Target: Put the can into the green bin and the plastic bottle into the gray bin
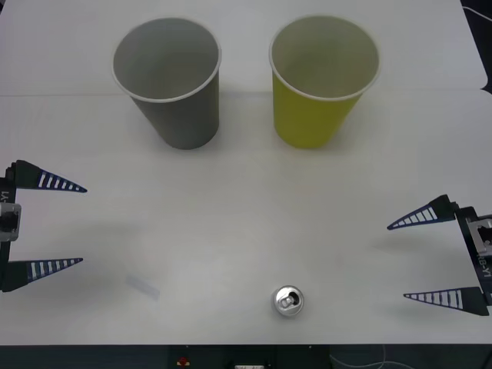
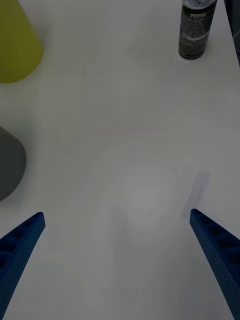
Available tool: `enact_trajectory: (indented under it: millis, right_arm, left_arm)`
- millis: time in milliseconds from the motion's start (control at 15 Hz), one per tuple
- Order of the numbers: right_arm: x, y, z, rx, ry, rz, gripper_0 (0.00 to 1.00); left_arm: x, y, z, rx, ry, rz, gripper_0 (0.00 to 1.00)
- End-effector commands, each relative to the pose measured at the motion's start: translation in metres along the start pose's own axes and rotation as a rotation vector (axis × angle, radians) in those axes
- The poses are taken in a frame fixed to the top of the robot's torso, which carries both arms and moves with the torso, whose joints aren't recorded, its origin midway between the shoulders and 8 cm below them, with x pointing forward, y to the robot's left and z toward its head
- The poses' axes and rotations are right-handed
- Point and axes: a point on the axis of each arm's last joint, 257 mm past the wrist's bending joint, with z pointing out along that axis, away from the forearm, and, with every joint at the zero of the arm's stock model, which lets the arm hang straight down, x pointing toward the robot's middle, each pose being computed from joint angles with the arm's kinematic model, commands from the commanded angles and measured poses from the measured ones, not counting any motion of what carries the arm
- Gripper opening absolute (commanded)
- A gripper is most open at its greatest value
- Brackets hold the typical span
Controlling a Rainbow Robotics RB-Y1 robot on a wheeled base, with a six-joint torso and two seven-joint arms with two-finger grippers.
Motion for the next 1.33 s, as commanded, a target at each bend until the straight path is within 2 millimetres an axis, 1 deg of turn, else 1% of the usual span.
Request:
enact_trajectory:
  millis: [67,267,533,1000,1333]
  right_arm:
    - [0.008,0.004,0.017,-0.009,-0.059,0.002,1.0]
    - [0.019,0.007,0.037,-0.018,-0.12,0.023,1.0]
    - [0.021,0.017,0.058,-0.049,-0.205,0.076,1.0]
    - [0.009,0.028,0.108,-0.063,-0.268,0.076,1.0]
    - [-0.003,0.039,0.152,-0.07,-0.299,0.087,1.0]
  left_arm:
    - [0.0,0.0,0.0,0.0,0.0,0.0,1.0]
    - [0.0,0.0,0.0,0.0,0.0,0.0,1.0]
    - [0.0,0.0,0.0,0.0,0.0,0.0,1.0]
    - [0.0,0.0,0.0,0.0,0.0,0.0,1.0]
    - [0.0,0.0,0.0,0.0,0.0,0.0,1.0]
